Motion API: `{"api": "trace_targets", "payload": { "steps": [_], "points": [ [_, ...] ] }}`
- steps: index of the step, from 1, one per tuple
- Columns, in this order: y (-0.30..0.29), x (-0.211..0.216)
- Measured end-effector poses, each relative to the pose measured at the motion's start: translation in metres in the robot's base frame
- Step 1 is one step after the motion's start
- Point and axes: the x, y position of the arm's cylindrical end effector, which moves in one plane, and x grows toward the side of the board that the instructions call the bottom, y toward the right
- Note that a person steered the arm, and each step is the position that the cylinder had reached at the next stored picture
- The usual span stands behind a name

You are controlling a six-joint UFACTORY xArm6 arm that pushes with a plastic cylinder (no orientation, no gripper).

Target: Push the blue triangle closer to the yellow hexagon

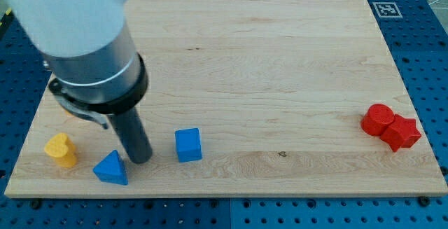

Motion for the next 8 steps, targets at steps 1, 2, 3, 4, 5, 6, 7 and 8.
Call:
{"api": "trace_targets", "payload": {
  "steps": [1,2,3,4,5,6,7,8],
  "points": [
    [0.036,0.044],
    [0.036,0.044],
    [0.035,0.045],
    [0.028,0.045],
    [0.015,0.045],
    [-0.009,0.044],
    [-0.039,0.044],
    [-0.045,0.038]
  ]
}}
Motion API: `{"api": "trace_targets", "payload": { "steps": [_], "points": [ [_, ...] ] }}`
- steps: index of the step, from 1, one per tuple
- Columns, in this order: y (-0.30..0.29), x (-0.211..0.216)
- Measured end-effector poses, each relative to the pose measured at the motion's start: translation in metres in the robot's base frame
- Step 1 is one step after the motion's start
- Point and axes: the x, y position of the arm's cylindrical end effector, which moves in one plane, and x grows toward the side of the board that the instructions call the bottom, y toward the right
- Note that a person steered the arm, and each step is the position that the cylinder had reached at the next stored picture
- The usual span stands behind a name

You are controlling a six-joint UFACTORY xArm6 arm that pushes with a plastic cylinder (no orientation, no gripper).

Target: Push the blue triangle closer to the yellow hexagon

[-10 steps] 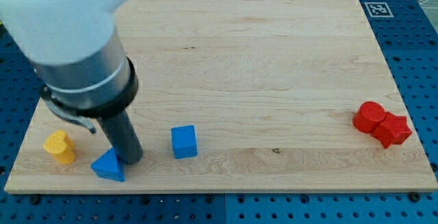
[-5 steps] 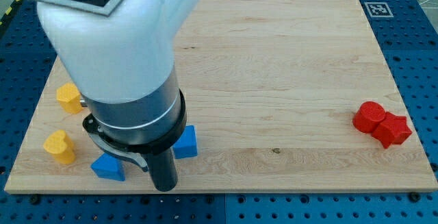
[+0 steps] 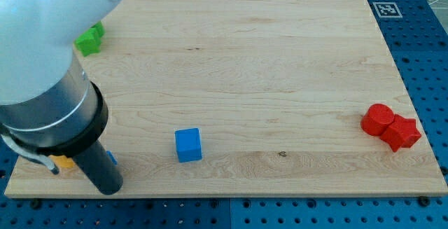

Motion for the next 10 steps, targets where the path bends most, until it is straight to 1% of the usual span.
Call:
{"api": "trace_targets", "payload": {
  "steps": [1,3,4,5,7,8,9,10],
  "points": [
    [0.002,-0.022],
    [0.002,-0.025],
    [0.006,-0.019],
    [0.002,0.006],
    [-0.023,0.005],
    [-0.029,-0.017],
    [-0.023,-0.063],
    [-0.022,-0.087]
  ]
}}
